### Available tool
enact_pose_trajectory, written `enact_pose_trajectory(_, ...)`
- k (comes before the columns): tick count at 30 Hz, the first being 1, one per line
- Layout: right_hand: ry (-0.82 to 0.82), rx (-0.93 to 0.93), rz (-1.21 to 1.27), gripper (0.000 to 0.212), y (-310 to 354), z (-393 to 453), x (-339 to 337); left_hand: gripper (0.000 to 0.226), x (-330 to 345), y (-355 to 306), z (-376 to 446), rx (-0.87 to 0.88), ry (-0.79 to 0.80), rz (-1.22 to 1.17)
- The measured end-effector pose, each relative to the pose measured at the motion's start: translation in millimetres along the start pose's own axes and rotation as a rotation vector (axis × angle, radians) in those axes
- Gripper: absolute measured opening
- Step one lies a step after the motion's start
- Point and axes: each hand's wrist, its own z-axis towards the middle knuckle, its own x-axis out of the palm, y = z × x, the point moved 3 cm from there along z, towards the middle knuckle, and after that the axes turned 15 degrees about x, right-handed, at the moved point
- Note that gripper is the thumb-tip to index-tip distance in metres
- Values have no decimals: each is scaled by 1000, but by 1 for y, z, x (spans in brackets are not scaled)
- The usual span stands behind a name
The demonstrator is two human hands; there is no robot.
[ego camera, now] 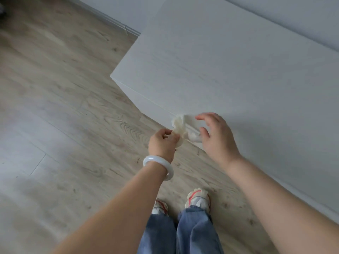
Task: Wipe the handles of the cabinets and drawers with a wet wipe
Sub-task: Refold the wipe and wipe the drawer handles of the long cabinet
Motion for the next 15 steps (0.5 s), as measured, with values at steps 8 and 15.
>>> enact_pose_trajectory(8,125,-476,-532,54,-16,61,38,6,-5,7,22,76,-405,183)
enact_pose_trajectory(15,36,-546,-516,51,-21,61,41,12,25,31,46,-97,-306,-17)
